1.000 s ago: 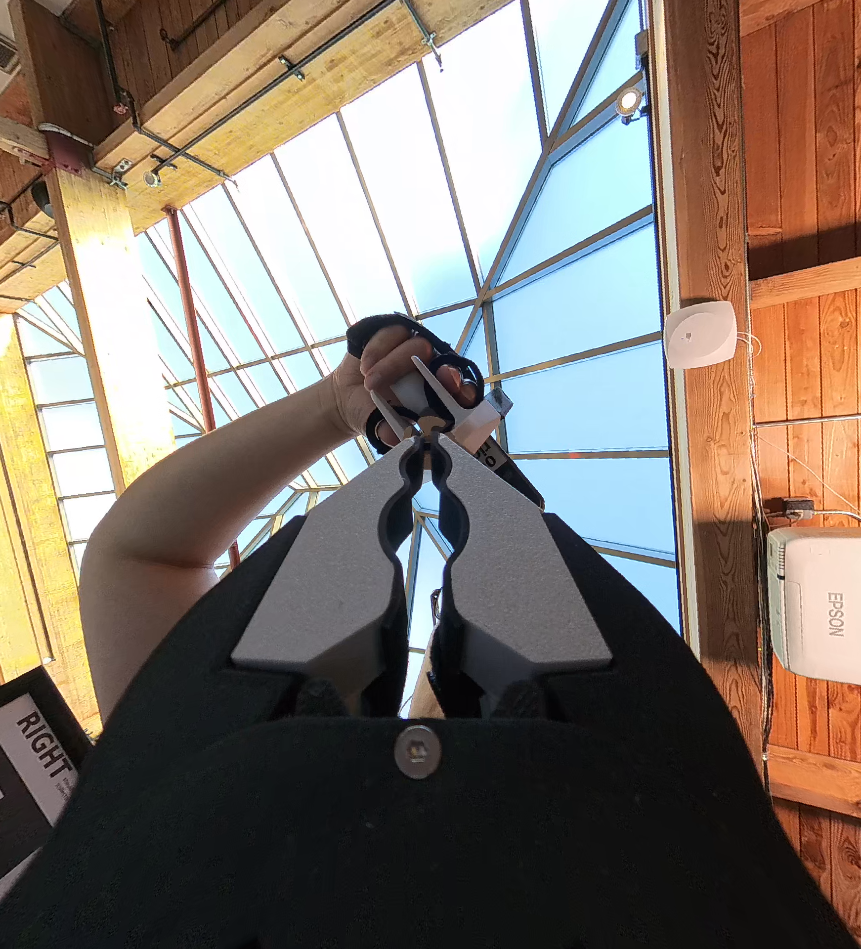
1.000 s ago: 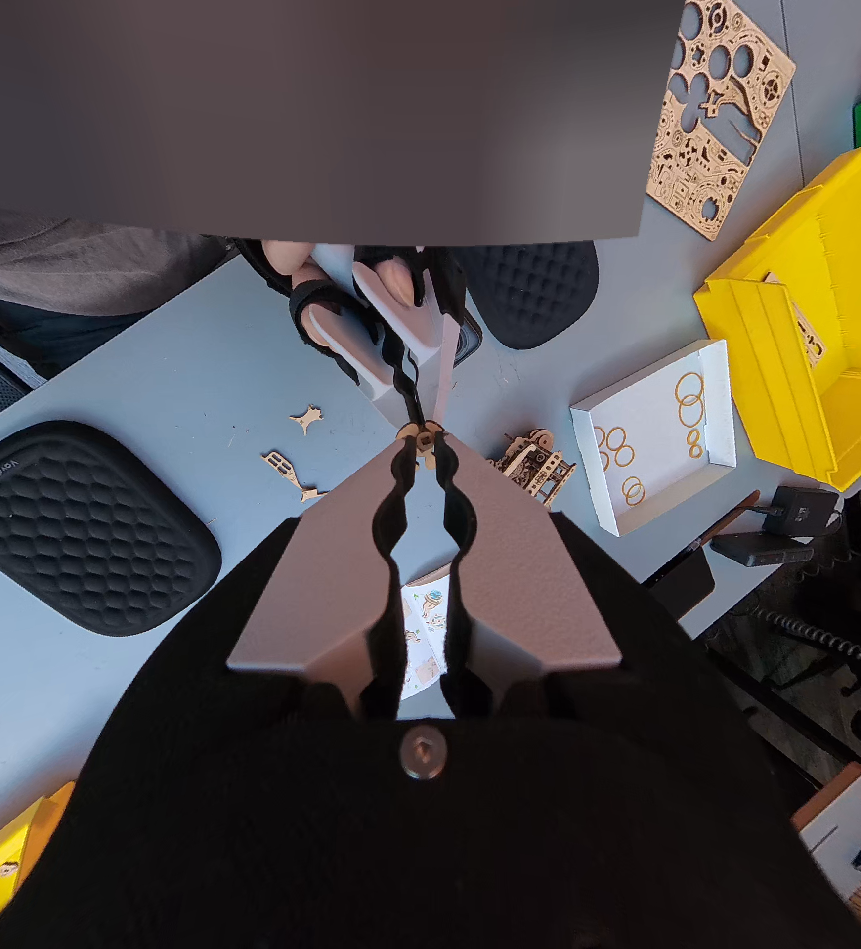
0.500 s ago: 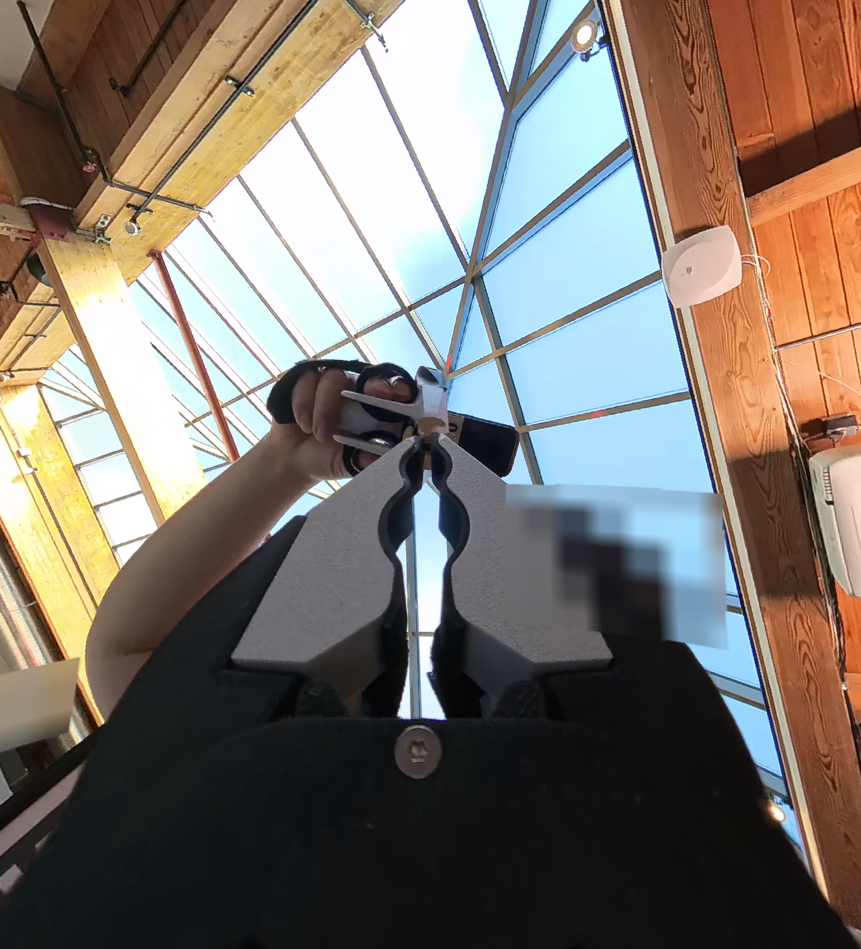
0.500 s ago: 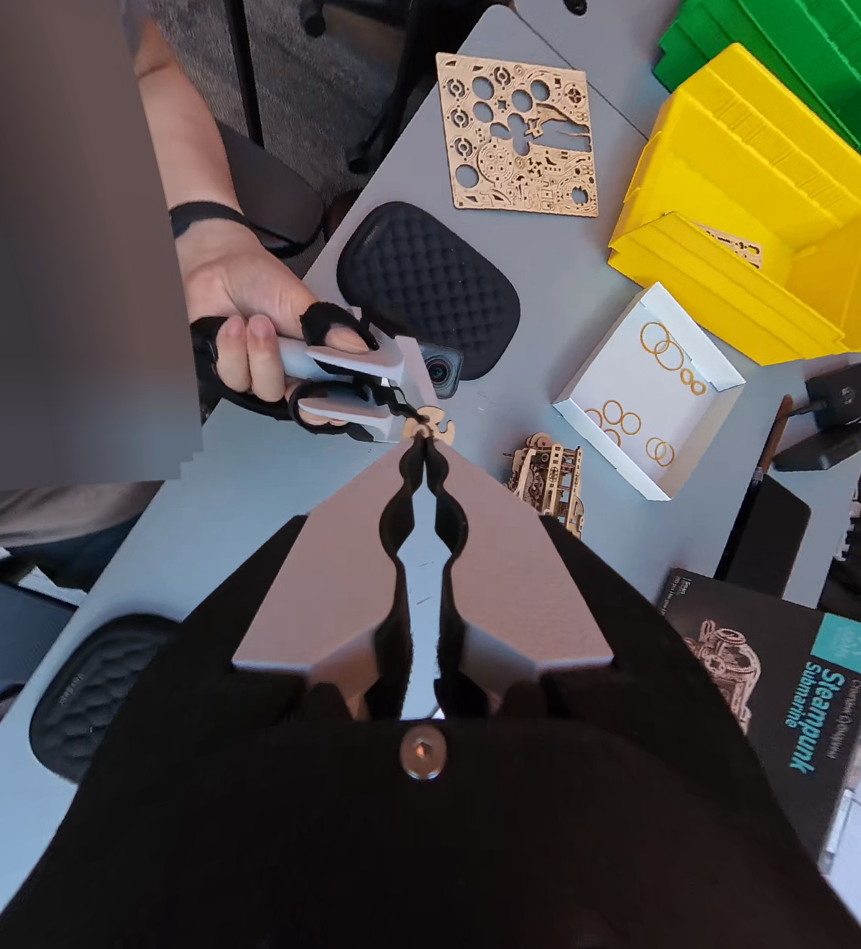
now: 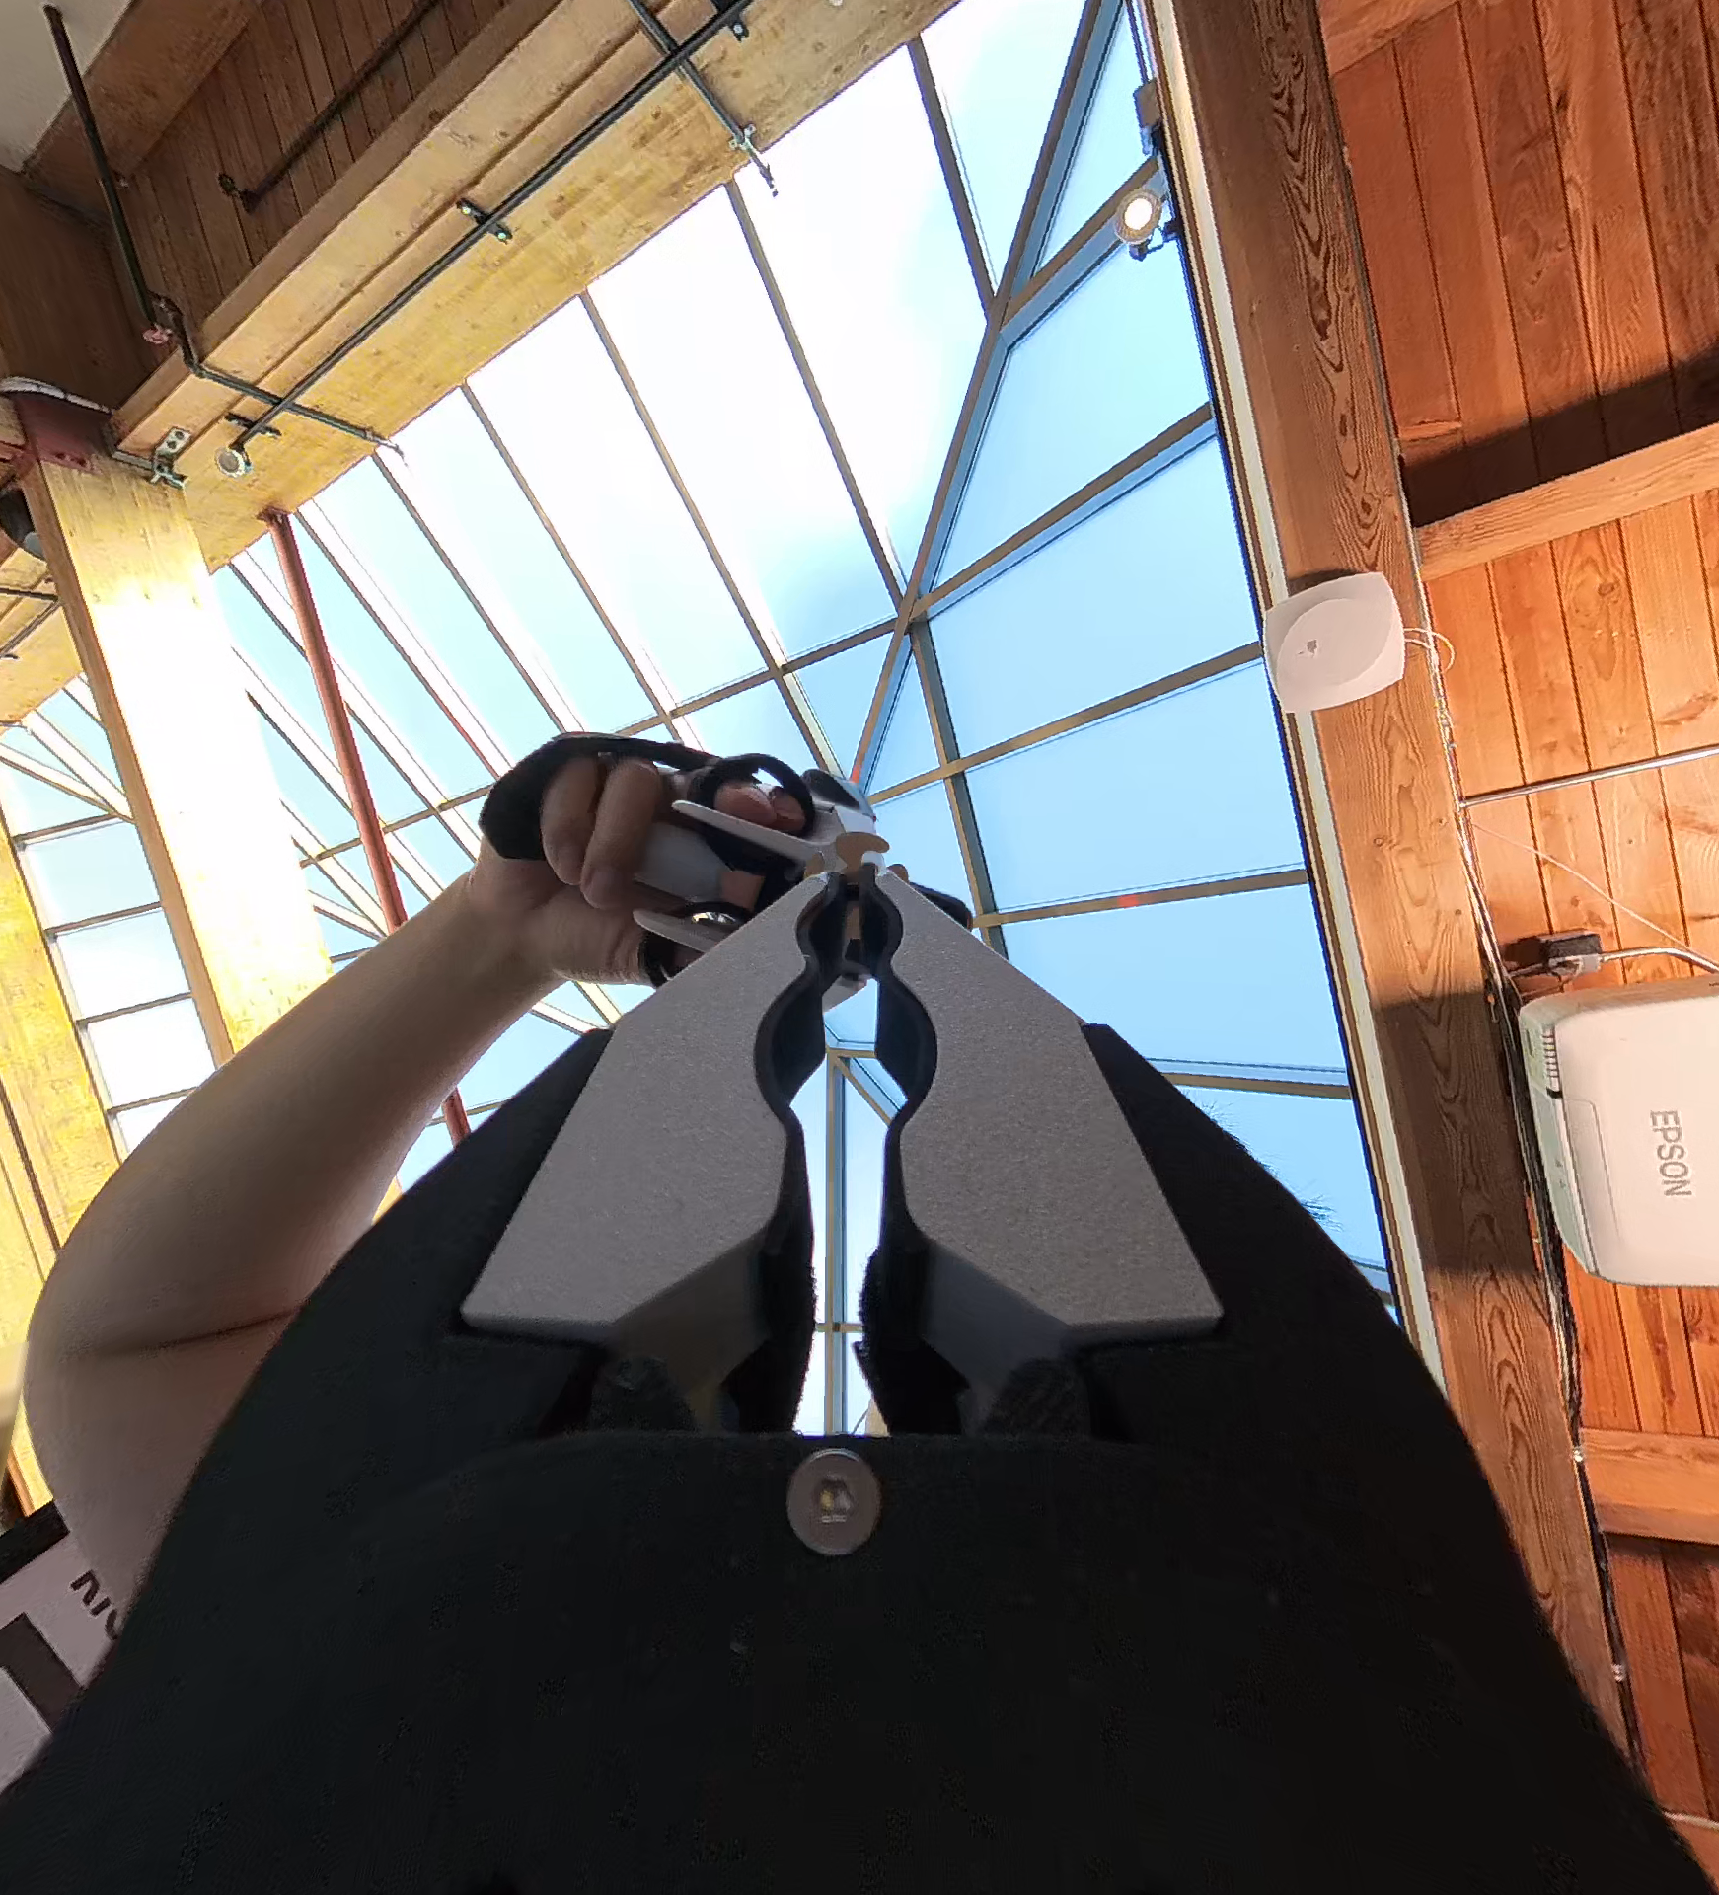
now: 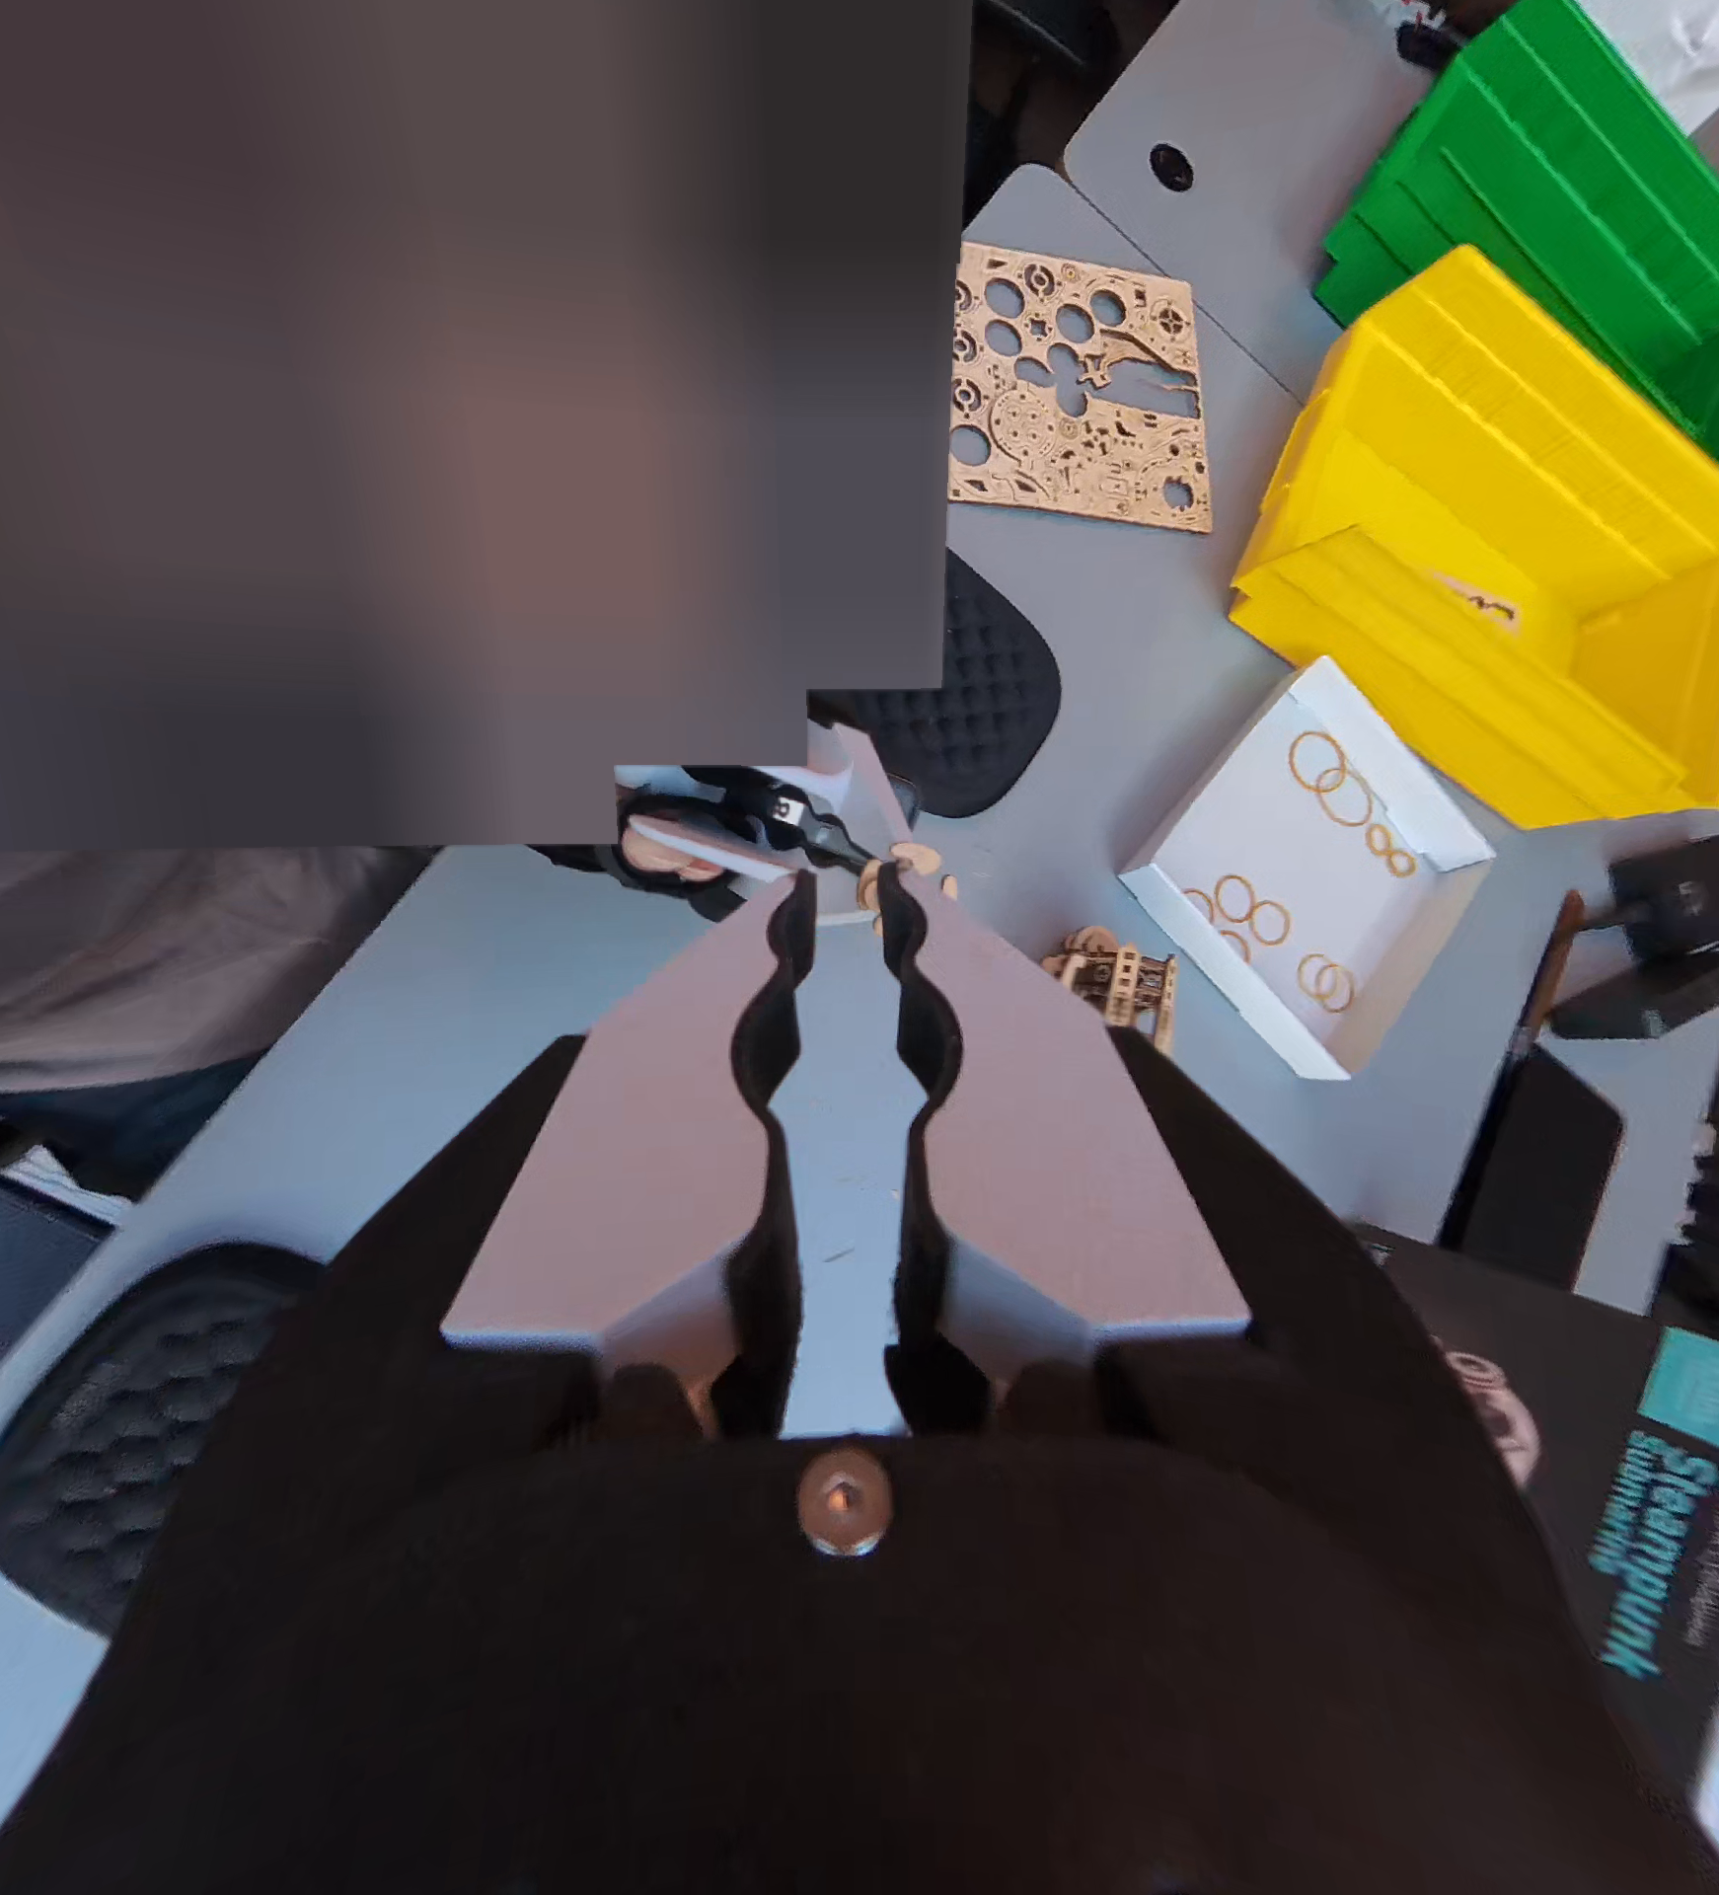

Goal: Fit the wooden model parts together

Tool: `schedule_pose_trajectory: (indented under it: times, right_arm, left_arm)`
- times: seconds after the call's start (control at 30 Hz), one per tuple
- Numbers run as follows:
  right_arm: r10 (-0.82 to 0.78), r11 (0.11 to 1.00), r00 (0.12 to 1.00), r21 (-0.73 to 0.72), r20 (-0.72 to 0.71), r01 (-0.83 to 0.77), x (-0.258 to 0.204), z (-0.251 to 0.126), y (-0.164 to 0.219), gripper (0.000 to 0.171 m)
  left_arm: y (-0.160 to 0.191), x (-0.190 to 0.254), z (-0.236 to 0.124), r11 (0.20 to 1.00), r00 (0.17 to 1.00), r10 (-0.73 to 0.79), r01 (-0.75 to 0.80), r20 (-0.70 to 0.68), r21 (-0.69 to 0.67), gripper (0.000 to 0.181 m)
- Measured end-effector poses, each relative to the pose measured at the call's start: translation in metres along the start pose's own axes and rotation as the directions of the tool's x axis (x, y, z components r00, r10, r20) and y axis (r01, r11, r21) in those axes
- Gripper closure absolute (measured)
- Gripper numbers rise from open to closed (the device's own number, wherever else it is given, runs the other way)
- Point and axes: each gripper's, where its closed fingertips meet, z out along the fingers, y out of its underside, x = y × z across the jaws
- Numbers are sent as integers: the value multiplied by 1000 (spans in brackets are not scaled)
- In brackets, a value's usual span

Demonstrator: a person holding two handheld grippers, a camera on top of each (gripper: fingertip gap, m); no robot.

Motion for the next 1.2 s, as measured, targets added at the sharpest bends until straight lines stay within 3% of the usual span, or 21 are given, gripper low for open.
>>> schedule_pose_trajectory:
  times: [0.1,0.37,1.2]
  right_arm:
    - [-131,989,991,-60,10,132,-3,-2,4,159]
    - [-297,936,953,-178,61,303,-2,4,12,158]
    - [-268,944,960,-178,85,279,-5,8,12,164]
  left_arm:
    - [3,0,1,1000,1000,-16,16,-2,-19,181]
    - [7,-4,0,999,999,-39,39,7,-28,181]
    - [8,-4,0,999,999,-36,36,8,-34,181]
